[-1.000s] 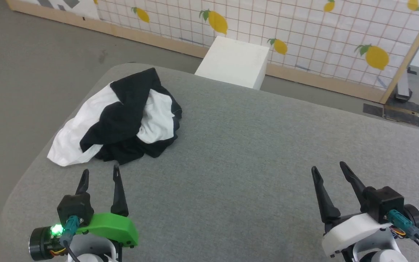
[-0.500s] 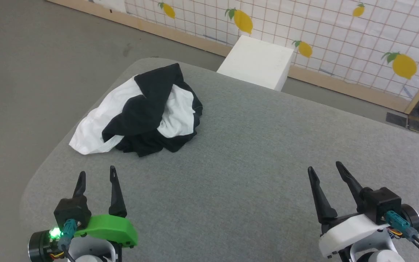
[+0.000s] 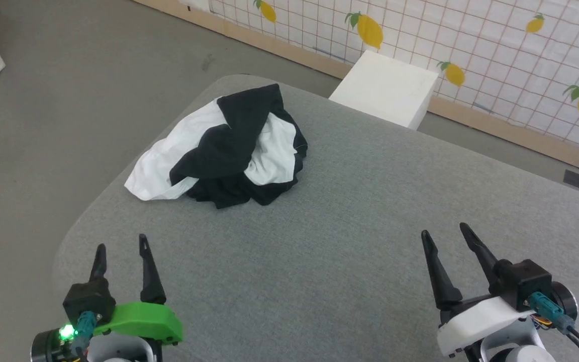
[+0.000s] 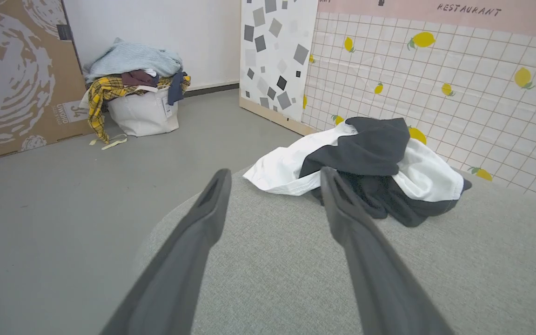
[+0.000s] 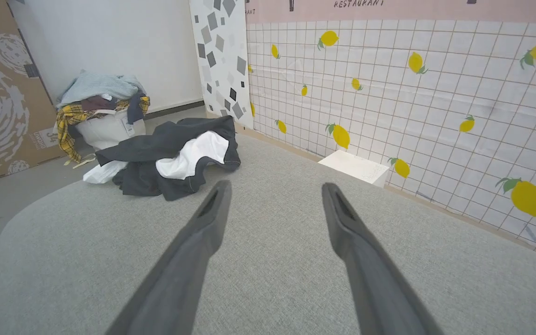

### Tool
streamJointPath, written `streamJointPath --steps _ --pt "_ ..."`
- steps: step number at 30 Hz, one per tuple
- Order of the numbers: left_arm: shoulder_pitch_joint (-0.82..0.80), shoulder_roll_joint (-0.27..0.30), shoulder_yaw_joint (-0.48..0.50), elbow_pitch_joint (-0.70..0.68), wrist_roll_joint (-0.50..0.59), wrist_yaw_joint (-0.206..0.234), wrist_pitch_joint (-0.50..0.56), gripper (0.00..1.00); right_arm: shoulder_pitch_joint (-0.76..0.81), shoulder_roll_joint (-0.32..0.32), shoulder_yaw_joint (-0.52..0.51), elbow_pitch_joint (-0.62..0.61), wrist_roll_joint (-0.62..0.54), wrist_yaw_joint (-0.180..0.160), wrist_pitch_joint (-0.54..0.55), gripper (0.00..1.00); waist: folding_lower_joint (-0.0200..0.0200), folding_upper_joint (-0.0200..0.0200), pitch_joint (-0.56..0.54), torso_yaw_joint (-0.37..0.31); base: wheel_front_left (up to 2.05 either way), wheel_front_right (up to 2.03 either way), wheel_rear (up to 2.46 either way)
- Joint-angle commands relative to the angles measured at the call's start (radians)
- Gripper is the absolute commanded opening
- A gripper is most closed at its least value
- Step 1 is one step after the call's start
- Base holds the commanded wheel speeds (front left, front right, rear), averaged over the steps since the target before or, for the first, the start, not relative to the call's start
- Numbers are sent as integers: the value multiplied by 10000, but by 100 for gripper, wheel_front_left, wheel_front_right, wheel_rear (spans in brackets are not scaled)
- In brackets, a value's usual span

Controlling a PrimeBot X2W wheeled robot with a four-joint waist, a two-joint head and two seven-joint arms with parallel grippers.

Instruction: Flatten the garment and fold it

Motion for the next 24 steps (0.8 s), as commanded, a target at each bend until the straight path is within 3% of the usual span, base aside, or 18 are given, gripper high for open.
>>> streamJointPath --steps 1,6,14,24 --pt "29 71 64 -28 -249 45 -112 100 -240 3 44 -13 82 -15 -54 100 0 -1 146 16 0 0 0" --pt "-1128 154 72 216 -787 -267 -76 100 -609 4 151 -342 -263 -16 208 100 0 -1 1148 -350 0 0 0" --pt "-4593 440 300 1585 -1953 -842 725 100 -1420 1 208 -1017 -924 -17 590 100 0 -1 3488 -1408 0 0 0" --pt "-7681 1660 809 3845 -3266 -1234 2900 100 -2537 -73 494 -1054 -976 -18 266 100 0 -1 5703 -3040 0 0 0"
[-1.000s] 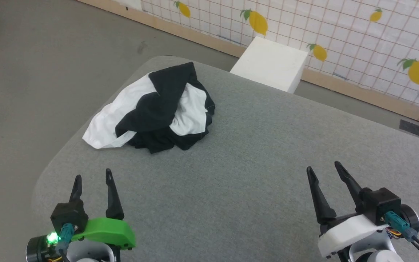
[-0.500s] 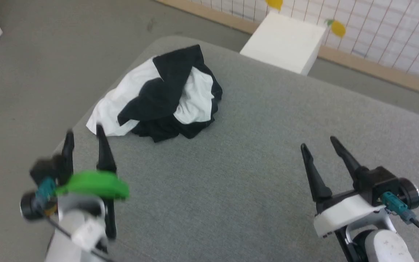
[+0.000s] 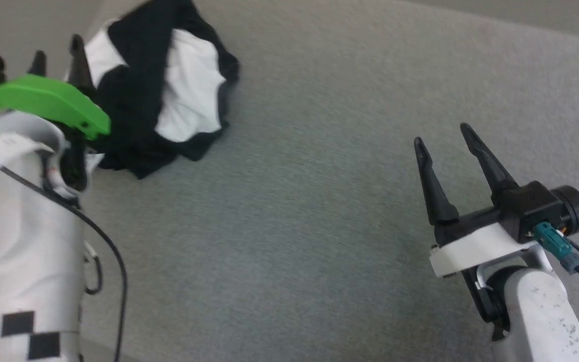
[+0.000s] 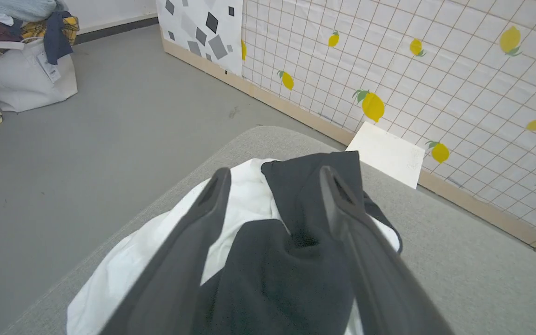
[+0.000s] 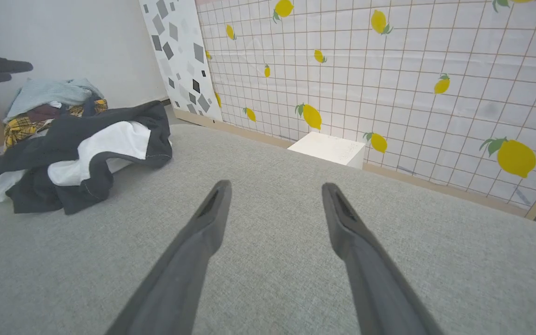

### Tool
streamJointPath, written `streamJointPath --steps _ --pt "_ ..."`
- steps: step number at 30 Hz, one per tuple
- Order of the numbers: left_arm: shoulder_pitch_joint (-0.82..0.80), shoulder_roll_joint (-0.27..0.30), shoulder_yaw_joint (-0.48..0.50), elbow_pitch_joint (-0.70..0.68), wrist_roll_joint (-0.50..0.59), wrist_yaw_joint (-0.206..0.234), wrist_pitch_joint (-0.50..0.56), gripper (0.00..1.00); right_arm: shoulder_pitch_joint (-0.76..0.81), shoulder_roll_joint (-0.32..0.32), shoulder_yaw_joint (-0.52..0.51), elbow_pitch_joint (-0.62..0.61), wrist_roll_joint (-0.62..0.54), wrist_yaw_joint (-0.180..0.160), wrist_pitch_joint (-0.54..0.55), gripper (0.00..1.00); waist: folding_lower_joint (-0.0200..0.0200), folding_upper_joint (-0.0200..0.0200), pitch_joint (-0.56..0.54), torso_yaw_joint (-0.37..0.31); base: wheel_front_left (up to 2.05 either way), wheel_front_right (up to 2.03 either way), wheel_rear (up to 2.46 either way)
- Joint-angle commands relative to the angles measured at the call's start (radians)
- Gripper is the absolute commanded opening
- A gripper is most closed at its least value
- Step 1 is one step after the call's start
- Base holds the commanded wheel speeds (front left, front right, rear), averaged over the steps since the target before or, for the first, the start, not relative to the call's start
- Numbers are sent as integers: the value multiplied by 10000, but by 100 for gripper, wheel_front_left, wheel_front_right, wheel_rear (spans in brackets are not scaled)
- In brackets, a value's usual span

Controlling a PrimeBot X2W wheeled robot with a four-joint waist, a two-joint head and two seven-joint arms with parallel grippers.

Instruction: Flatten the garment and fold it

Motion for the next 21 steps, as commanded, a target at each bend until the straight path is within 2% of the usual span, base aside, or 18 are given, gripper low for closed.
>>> streamJointPath --steps 1,7,14,15,17,19,21 --pt "-363 294 103 286 -259 -24 340 100 -297 -41 97 27 -37 -16 -138 100 -2 0 1947 -1845 0 0 0" --pt "-679 880 495 1287 -1028 187 2036 100 -609 -24 124 291 72 -17 -526 100 -2 0 2489 -2350 0 0 0" --pt "255 1280 253 1983 -1181 733 4535 100 -580 2 166 717 167 -17 -789 100 -2 0 1945 -2471 0 0 0" --pt "475 1365 132 1968 -1128 783 4931 81 -556 6 176 787 181 -17 -830 100 -2 0 1752 -2457 0 0 0" --pt "852 1463 -20 1680 -1049 857 5368 0 -491 15 189 936 233 -17 -899 100 -2 0 1300 -2414 0 0 0" --pt "1190 1697 -16 1184 -892 874 5183 0 -399 23 194 1103 324 -17 -974 100 -2 0 797 -2378 0 0 0" --pt "1441 2027 58 663 -516 1000 4440 0 -276 29 185 1269 409 -17 -1037 100 -2 0 232 -2348 0 0 0"
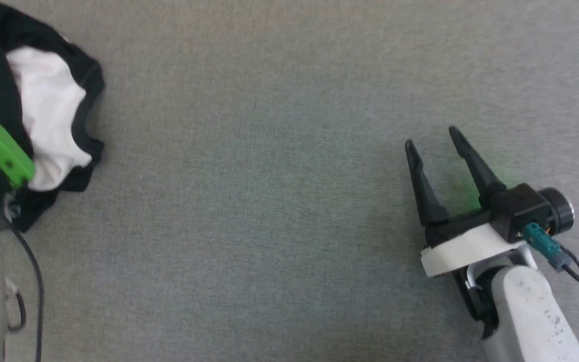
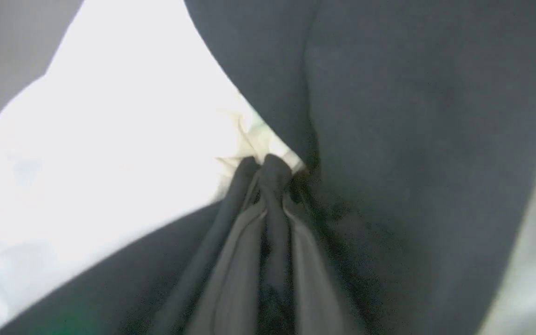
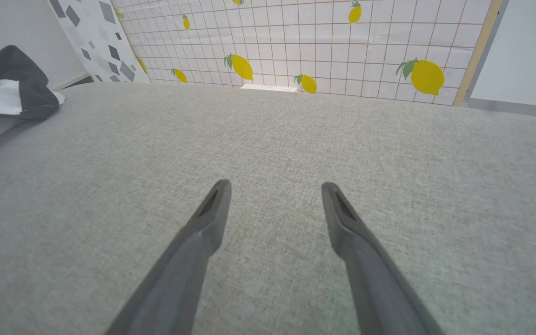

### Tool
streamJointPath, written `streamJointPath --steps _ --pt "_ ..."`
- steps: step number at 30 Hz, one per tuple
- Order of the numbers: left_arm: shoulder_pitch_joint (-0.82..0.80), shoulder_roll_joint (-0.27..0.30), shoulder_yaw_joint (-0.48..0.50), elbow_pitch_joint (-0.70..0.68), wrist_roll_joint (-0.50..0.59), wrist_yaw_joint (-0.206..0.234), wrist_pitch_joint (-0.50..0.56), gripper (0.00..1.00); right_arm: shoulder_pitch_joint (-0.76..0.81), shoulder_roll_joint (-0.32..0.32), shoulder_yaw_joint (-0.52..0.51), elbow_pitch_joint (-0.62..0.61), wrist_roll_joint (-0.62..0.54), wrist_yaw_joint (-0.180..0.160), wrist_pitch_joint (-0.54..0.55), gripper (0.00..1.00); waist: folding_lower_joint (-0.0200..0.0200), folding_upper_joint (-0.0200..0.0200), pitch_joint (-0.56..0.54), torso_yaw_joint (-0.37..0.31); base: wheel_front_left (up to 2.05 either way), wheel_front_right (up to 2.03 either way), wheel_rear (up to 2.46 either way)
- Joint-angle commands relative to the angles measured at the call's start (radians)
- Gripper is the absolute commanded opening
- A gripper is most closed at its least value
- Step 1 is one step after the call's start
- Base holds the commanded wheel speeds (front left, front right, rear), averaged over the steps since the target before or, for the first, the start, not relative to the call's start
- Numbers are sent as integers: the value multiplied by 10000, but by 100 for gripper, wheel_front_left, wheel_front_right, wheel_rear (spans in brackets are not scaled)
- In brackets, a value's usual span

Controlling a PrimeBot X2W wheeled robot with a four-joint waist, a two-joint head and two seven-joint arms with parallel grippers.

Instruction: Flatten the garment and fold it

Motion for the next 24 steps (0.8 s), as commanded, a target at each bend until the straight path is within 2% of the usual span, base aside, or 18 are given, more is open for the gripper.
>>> streamJointPath --steps 1,4,8,13,18,24 --pt "614 1 -110 -34 366 148 -445 0 185 -4 -10 131 117 -17 -101 100 -1 0 -1418 174 0 0 0" --pt "663 358 -71 -624 979 312 -1775 0 489 0 -81 362 340 -17 -196 100 -1 0 -2338 217 0 0 0" --pt "401 631 -311 -1302 1754 315 -3365 0 951 2 -255 575 663 -17 -275 100 -1 0 -3359 214 0 0 0" --pt "-442 466 -1022 -2203 2369 27 -4616 0 1407 3 -348 691 960 -17 -331 100 -1 0 -4282 26 0 0 0" --pt "-1409 -218 -2021 -2965 2577 -470 -5108 0 1722 4 -417 688 1157 -17 -355 100 -1 0 -4805 -413 0 0 0" --pt "-2117 -1685 -3163 -3153 2331 -912 -5456 0 1915 4 -515 646 1208 -17 -314 100 -1 0 -5024 -1162 0 0 0"
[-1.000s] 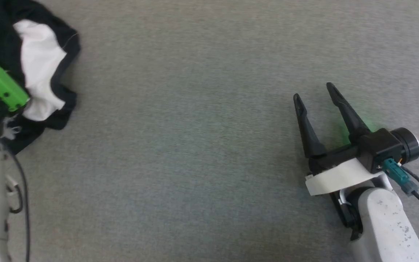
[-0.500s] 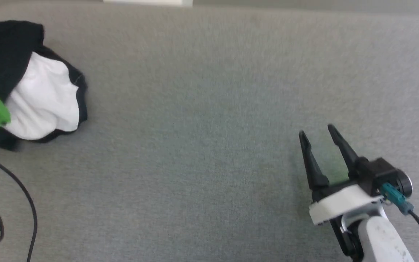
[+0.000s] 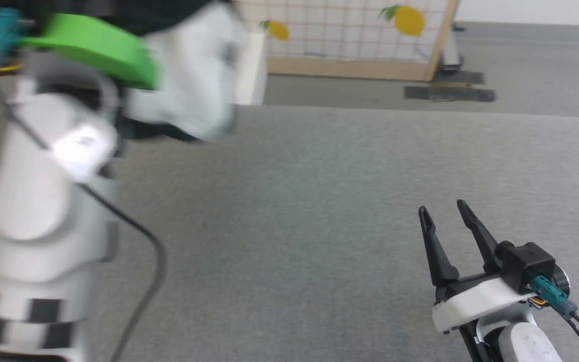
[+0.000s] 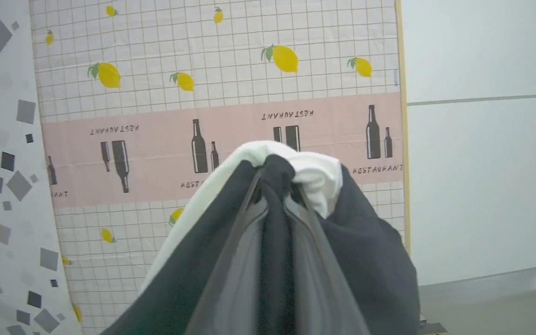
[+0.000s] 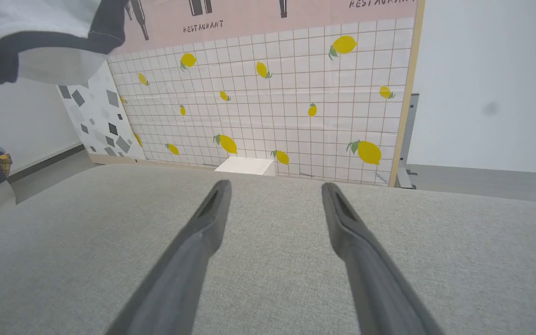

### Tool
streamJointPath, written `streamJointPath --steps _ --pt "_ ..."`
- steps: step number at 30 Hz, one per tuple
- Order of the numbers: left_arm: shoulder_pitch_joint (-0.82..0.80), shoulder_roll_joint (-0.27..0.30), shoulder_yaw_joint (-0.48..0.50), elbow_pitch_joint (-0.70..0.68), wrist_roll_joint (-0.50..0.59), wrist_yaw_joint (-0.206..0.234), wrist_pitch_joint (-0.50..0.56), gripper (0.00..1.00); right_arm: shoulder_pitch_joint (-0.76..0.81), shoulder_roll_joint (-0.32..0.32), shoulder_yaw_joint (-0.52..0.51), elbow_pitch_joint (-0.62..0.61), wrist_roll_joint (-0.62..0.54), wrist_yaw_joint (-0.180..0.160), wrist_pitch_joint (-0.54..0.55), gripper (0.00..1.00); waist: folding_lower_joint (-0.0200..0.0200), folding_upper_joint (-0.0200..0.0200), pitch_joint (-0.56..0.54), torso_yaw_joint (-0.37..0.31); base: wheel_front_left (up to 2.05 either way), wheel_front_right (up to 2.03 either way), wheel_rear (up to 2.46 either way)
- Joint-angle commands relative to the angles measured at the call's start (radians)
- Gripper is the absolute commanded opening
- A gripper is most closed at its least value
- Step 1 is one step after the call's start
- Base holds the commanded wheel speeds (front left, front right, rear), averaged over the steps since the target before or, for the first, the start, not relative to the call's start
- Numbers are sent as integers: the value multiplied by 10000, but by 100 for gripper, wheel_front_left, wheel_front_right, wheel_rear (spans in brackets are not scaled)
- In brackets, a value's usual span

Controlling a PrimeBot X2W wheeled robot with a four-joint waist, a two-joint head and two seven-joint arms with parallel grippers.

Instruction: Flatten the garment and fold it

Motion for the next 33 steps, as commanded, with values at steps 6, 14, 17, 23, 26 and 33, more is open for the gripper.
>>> streamJointPath --steps 6,14,17,23,26,33 --pt "160 -1627 -1061 675 -553 -416 -318 0 195 -2 -77 -150 60 -17 96 100 1 -1 -365 -1451 0 0 0" --pt "1684 -2238 -2457 3249 -1042 -592 978 0 182 -1 8 -272 70 -17 178 100 1 -1 -136 -2381 0 0 0" --pt "2207 -2264 -2935 4346 -1209 -747 2242 0 217 -1 18 -275 67 -17 185 100 1 -1 -82 -2525 0 0 0" --pt "2851 -2300 -3473 5555 -1498 -931 3997 100 309 -1 -20 -307 34 -17 234 100 1 -1 -49 -2497 0 0 0" --pt "3084 -2324 -3263 5326 -1734 -859 3488 100 321 -1 -3 -331 19 -17 276 100 1 -1 -107 -2370 0 0 0" --pt "3781 -2028 -2125 3395 -1717 -335 -518 100 381 -1 60 -456 -49 -17 314 100 1 -1 -275 -1910 0 0 0"
